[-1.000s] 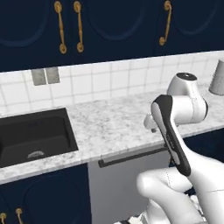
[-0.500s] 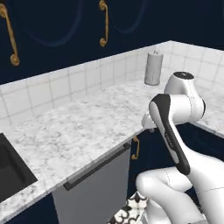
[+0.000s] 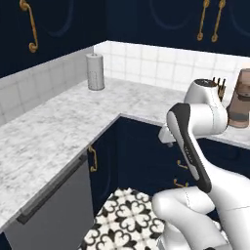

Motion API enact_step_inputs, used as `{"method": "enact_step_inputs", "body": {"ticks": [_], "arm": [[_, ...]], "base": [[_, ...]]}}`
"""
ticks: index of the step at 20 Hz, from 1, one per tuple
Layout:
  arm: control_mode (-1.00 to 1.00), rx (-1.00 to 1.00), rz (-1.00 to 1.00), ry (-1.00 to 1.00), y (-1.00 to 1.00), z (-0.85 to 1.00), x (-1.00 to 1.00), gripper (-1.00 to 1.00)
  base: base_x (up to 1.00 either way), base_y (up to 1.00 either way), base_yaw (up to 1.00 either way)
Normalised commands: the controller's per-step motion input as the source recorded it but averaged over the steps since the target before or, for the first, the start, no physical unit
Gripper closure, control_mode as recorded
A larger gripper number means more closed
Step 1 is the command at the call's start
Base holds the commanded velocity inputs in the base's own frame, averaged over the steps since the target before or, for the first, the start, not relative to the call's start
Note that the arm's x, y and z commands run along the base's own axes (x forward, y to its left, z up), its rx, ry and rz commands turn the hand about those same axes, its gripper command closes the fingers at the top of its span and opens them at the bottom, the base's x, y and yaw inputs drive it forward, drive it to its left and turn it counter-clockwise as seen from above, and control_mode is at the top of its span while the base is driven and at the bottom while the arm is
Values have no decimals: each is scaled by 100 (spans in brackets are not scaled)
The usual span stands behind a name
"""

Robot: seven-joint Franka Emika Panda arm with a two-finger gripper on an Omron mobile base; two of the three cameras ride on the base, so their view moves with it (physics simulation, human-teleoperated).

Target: Navigate to the range hood.

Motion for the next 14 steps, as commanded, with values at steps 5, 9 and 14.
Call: {"method": "enact_step_inputs", "body": {"ticks": [5,9,14], "arm": [[100,0,0,0,0,0,0,-100],[100,0,0,0,0,0,0,-100],[100,0,0,0,0,0,0,-100]], "base": [[-100,-6,-43],[-100,0,-36],[-100,0,-38]]}}
